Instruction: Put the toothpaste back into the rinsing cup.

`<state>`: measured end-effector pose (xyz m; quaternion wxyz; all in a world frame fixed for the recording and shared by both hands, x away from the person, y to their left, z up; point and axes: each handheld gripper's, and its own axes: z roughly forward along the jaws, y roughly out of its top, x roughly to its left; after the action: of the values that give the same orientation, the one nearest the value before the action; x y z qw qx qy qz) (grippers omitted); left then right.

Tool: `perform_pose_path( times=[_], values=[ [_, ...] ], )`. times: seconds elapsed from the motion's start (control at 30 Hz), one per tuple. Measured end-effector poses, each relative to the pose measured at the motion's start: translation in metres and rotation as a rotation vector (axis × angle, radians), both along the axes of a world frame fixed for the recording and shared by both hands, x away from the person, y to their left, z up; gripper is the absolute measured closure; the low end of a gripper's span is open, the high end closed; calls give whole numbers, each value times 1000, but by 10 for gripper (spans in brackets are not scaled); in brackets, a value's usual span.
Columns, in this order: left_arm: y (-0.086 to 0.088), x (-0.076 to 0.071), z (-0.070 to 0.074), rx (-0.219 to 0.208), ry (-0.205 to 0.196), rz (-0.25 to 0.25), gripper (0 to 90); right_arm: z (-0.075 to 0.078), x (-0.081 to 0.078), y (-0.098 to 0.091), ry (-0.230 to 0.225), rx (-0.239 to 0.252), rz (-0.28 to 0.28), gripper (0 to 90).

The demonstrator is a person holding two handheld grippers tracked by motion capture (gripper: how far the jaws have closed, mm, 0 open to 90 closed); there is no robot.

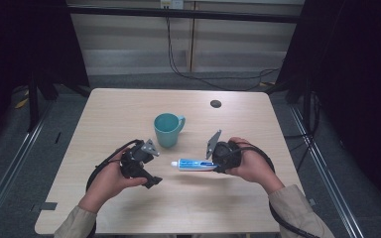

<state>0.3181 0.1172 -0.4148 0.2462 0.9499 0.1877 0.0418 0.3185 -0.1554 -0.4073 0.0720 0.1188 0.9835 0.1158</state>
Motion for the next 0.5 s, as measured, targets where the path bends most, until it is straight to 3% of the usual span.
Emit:
perform_pose_path(
  times=[0.07,0.2,0.23,0.47,0.5],
  values=[
    [-12,0,7,19,-4,-48,150,1,-1,2,7,0,12,756],
    [-24,-1,12,35,-15,-75,150,4,-3,6,-9,0,34,756],
    [-30,-2,16,36,-35,-97,153,5,-4,8,1,0,32,756],
    [-47,0,18,41,-56,-134,191,10,-5,17,-18,24,66,756],
    [-47,0,18,41,-56,-134,191,11,-5,18,-1,26,67,755]
  ],
)
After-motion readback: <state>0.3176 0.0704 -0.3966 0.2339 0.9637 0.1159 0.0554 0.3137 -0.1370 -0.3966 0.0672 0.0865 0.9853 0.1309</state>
